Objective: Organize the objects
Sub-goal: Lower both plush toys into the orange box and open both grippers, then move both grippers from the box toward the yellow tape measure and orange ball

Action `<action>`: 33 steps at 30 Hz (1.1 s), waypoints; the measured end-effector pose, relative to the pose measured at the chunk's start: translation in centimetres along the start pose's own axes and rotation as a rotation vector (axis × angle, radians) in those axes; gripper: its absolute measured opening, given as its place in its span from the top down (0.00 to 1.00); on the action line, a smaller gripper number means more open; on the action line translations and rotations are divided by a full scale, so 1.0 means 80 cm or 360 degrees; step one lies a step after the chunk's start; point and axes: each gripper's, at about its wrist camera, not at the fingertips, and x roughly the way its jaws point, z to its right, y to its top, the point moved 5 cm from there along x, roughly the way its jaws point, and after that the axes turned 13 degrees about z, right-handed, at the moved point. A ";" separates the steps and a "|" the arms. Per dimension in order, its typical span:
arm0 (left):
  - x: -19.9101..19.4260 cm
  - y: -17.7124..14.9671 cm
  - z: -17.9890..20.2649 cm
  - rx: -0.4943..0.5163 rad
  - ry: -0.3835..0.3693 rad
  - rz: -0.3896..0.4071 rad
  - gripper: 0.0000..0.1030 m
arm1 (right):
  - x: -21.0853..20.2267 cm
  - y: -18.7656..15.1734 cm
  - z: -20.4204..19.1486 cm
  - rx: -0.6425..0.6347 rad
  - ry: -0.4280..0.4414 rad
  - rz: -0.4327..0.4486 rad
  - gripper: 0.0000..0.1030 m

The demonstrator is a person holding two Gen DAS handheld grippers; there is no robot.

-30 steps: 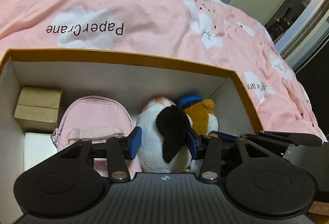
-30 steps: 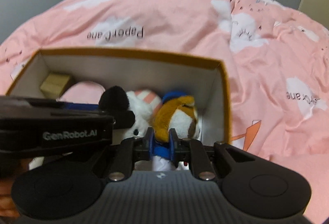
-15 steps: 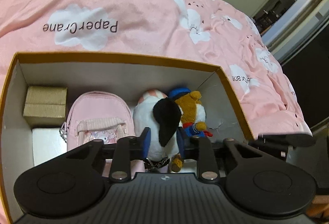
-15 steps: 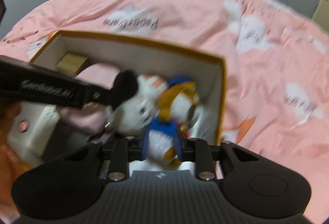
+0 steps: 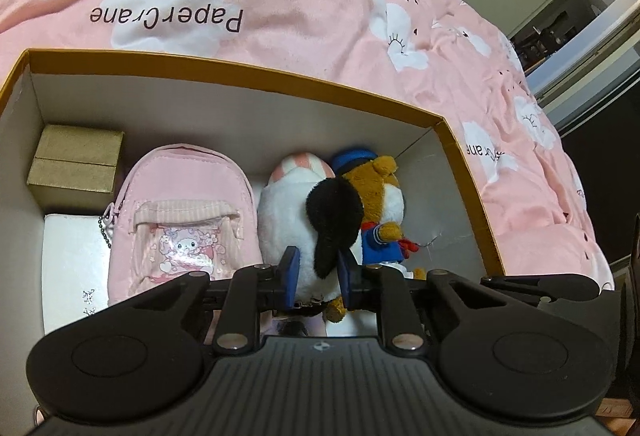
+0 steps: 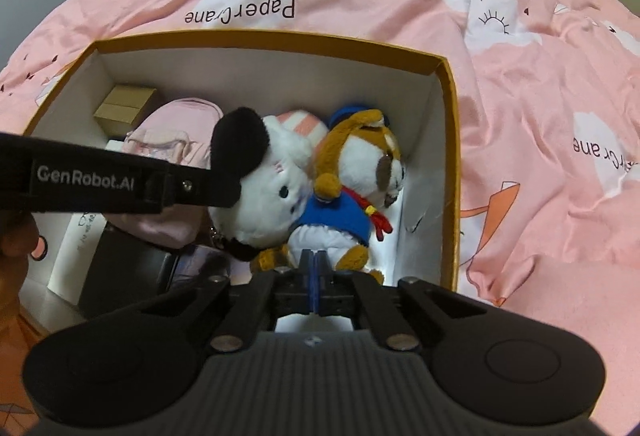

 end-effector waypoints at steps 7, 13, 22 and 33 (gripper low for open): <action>-0.023 -0.002 0.013 0.0089 -0.0021 0.0039 0.76 | -0.031 -0.001 -0.003 0.0038 0.0030 0.0089 0.92; -0.102 -0.010 0.058 0.0404 -0.0084 0.0282 0.76 | -0.116 -0.007 -0.013 0.0160 0.0107 0.0332 0.71; -0.190 -0.090 0.090 0.0586 -0.0299 0.0213 0.76 | -0.210 -0.082 -0.039 0.0382 0.0213 0.0499 0.67; -0.164 -0.216 0.064 0.0638 -0.0292 -0.0369 0.76 | -0.201 -0.214 -0.043 0.0586 0.0012 0.0131 0.68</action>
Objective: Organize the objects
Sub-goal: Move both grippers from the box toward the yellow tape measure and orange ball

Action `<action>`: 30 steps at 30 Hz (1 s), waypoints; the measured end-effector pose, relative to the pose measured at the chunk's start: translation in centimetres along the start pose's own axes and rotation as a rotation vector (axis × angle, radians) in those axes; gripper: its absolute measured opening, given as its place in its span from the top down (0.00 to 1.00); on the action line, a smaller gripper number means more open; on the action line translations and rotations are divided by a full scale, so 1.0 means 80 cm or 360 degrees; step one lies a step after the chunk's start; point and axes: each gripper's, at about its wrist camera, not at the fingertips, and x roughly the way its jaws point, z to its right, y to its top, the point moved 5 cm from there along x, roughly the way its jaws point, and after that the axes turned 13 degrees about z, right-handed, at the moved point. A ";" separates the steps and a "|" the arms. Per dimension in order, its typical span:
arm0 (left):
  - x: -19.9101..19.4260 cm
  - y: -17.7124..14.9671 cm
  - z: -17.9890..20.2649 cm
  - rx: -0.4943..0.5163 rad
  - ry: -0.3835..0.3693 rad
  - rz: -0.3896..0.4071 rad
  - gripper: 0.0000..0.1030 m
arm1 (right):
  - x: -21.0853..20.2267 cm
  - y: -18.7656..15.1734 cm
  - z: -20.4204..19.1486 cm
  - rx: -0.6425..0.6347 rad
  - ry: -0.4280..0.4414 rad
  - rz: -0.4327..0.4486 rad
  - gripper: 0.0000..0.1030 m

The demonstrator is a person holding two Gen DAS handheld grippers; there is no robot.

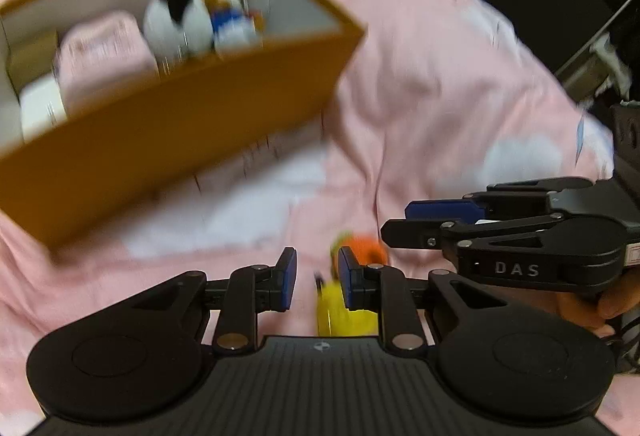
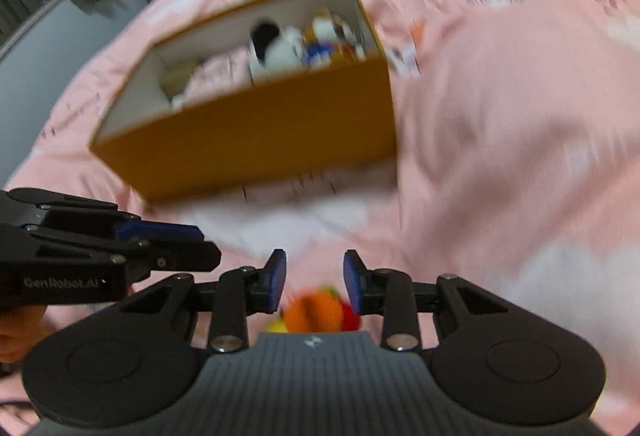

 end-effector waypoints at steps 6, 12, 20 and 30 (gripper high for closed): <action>0.011 -0.028 0.019 0.0092 0.0007 -0.0095 0.57 | 0.008 -0.044 0.004 -0.0072 -0.0097 -0.0172 0.82; 0.030 -0.051 0.036 0.0275 0.0033 -0.0184 0.38 | -0.002 -0.063 0.024 0.0011 -0.0113 -0.0200 0.84; 0.054 -0.058 0.030 0.0215 0.0049 -0.0276 0.32 | -0.002 -0.064 0.037 0.0168 -0.0059 -0.0165 0.77; 0.072 -0.067 0.027 0.0171 0.0121 -0.0320 0.41 | 0.003 -0.062 0.040 0.0240 -0.0012 -0.0141 0.69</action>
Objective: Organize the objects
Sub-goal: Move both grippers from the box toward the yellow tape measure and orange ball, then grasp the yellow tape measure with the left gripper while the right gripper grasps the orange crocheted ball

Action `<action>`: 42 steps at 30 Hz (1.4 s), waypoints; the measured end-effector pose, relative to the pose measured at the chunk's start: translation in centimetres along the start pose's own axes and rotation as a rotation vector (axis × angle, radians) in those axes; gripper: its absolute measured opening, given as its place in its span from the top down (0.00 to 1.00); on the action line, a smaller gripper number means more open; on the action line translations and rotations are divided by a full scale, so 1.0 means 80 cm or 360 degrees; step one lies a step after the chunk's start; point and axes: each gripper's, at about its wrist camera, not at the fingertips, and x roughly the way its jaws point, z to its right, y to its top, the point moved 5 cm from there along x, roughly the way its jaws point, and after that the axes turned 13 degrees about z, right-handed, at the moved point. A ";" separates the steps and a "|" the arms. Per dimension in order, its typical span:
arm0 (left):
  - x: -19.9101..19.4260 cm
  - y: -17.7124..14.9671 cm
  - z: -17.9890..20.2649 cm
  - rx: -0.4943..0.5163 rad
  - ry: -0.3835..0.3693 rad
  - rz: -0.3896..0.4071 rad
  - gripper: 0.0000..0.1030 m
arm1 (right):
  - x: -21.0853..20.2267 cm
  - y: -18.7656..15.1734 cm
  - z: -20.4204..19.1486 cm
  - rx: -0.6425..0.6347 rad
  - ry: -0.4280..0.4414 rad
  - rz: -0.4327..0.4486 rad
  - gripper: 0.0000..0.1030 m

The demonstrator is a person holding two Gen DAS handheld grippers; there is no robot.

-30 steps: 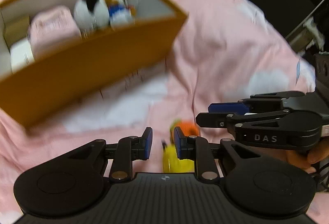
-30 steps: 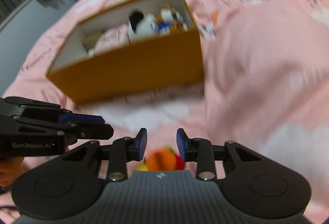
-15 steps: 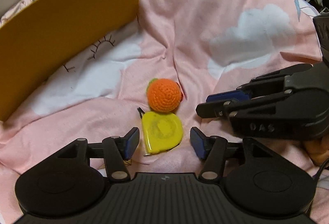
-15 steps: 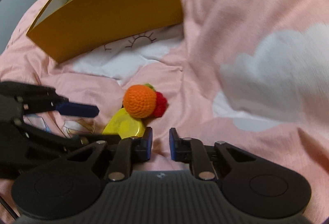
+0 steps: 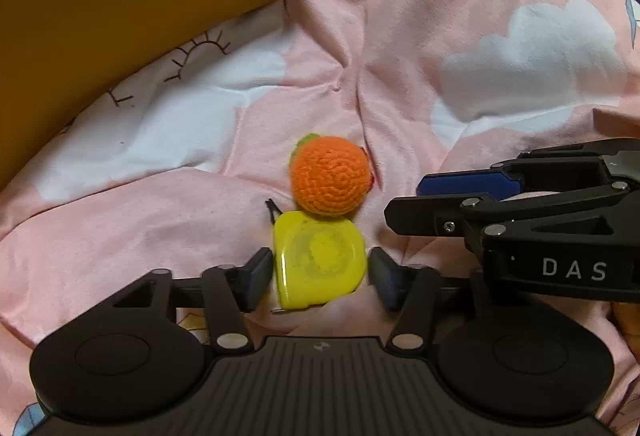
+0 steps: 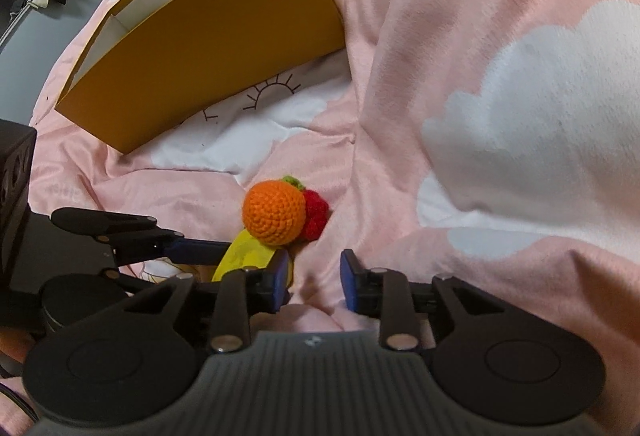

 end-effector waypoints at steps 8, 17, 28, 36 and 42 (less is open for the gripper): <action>-0.026 -0.002 -0.003 0.0024 0.0046 0.0081 0.44 | -0.005 0.009 -0.014 -0.0098 0.0060 0.0100 0.65; -0.065 0.014 -0.041 -0.0103 0.0175 0.0208 0.44 | 0.010 0.026 -0.035 -0.0215 0.0100 0.0180 0.56; -0.042 0.002 -0.089 -0.0277 0.0245 0.0146 0.43 | 0.033 0.019 -0.048 -0.0365 0.0014 0.0123 0.56; -0.036 -0.007 -0.103 -0.0399 0.0275 0.0026 0.38 | 0.043 0.015 -0.044 -0.0385 -0.0035 0.0089 0.56; -0.036 -0.009 -0.098 -0.0362 0.0287 -0.0016 0.38 | 0.044 0.014 -0.046 -0.0402 -0.0043 0.0078 0.57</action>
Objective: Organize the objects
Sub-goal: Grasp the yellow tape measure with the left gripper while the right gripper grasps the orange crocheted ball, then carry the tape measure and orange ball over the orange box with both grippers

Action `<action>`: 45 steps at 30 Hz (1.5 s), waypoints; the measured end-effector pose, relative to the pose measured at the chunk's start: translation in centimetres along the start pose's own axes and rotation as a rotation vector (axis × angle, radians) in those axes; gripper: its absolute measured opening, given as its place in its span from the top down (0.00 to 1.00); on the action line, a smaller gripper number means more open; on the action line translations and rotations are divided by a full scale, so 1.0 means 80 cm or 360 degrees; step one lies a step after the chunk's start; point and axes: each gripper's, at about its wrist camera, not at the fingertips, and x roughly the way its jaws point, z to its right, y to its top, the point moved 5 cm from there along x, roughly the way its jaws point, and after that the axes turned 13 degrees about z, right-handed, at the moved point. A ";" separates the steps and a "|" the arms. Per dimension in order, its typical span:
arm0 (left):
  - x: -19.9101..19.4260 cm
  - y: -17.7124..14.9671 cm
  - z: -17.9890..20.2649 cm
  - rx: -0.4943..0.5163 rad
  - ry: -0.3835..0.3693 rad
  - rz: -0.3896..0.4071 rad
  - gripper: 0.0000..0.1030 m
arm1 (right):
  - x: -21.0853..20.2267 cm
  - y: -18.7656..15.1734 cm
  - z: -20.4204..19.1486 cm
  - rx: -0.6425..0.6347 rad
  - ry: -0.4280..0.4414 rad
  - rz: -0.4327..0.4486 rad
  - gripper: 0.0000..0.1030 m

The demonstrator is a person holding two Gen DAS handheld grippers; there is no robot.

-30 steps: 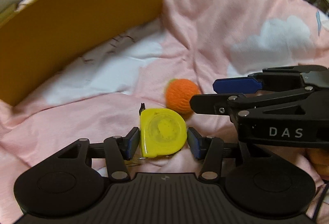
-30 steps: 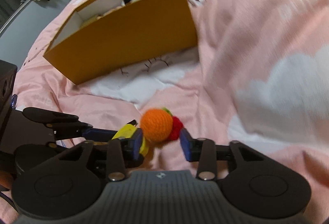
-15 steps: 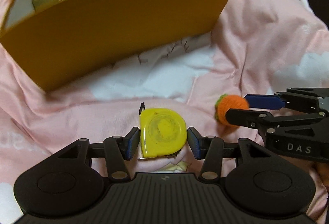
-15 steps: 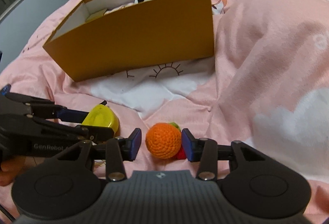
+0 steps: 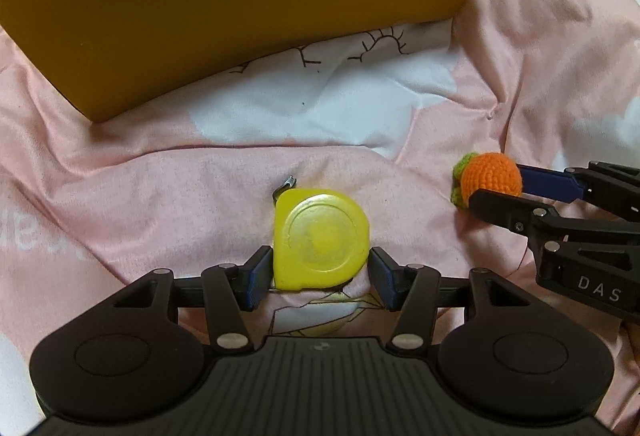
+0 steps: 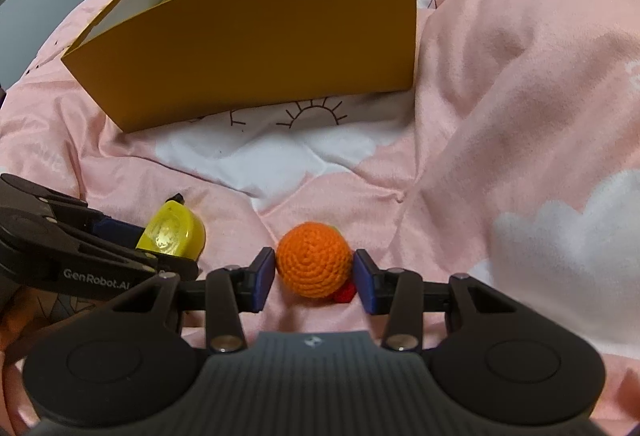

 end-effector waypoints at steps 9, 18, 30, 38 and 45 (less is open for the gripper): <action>-0.025 0.005 0.010 0.0091 0.0052 0.0151 0.39 | -0.001 0.000 -0.001 0.0009 0.0002 0.0001 0.56; -0.020 0.009 0.005 0.0036 -0.0009 0.0172 0.45 | -0.006 0.000 -0.001 0.0001 0.0009 0.0023 0.58; -0.103 0.065 0.019 0.0042 -0.0218 0.0532 0.45 | -0.065 0.079 -0.019 -0.0213 0.0131 0.0311 0.59; -0.169 0.140 0.028 0.0045 -0.0327 0.0813 0.45 | -0.082 0.188 -0.025 -0.0415 0.0193 0.0491 0.59; -0.128 0.202 0.008 -0.0023 -0.0307 0.0741 0.45 | 0.002 0.245 -0.018 -0.0519 0.0178 0.0230 0.59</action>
